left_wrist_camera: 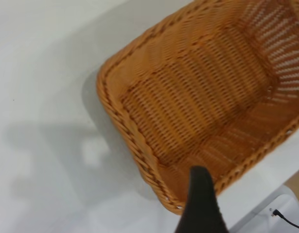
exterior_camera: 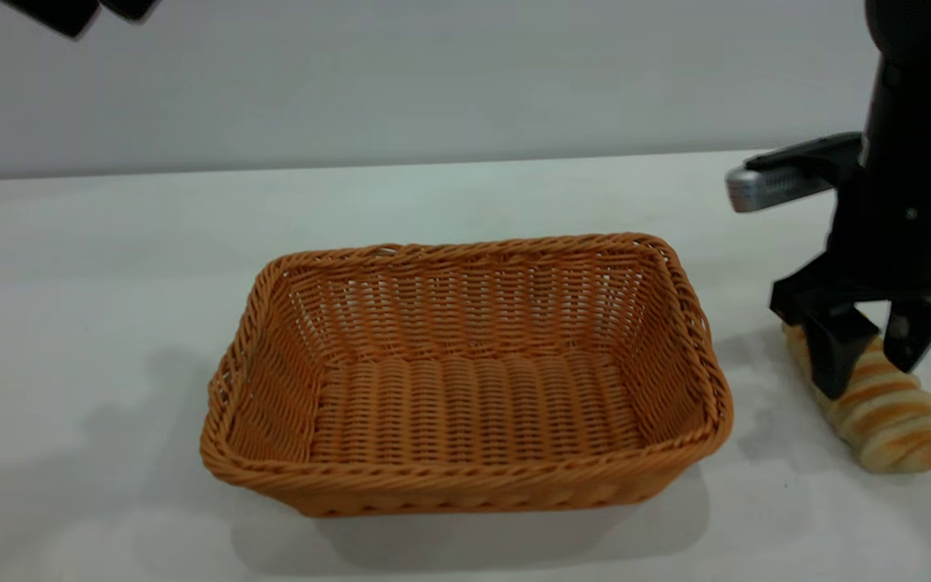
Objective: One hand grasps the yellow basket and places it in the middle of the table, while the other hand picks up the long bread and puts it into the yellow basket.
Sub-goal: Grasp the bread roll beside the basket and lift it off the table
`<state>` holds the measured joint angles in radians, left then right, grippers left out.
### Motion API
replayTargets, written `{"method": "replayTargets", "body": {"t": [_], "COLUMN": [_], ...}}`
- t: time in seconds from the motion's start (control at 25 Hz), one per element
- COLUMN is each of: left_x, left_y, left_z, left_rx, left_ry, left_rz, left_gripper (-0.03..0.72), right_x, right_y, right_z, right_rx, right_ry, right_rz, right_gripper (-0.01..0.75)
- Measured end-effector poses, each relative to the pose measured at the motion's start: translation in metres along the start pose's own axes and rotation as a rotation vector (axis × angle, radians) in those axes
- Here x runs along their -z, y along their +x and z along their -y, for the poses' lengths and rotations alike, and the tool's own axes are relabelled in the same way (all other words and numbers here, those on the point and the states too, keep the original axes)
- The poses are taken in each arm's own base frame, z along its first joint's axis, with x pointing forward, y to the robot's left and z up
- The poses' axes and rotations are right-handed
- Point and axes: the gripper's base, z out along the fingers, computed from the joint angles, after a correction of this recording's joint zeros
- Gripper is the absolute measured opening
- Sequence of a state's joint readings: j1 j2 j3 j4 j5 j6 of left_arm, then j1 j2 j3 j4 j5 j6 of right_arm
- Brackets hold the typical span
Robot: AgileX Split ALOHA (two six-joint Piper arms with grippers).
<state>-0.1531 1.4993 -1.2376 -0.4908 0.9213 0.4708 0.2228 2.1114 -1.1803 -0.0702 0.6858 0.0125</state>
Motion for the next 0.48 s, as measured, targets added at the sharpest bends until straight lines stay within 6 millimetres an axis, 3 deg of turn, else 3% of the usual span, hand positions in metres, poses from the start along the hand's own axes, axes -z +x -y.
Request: {"method": "replayTargets", "body": {"t": [0.2,0.48], "left_x": [0.025,0.052], "left_y": [0.007,0.023], "left_z": [0.014,0.030], "left_rx": [-0.029,-0.063], "left_ry": [0.010,0.004], "left_rz": [0.028,0.076], "left_gripper": [0.586,0.586], "right_x": [-0.009,-0.022], "right_y": [-0.001,-0.002], "right_z": [0.014,0.011], "right_rx": [-0.051,-0.037], "right_ry": [-0.016,-0.054], "right_rz": [0.014,0.014], "right_gripper": [0.591,0.591]}}
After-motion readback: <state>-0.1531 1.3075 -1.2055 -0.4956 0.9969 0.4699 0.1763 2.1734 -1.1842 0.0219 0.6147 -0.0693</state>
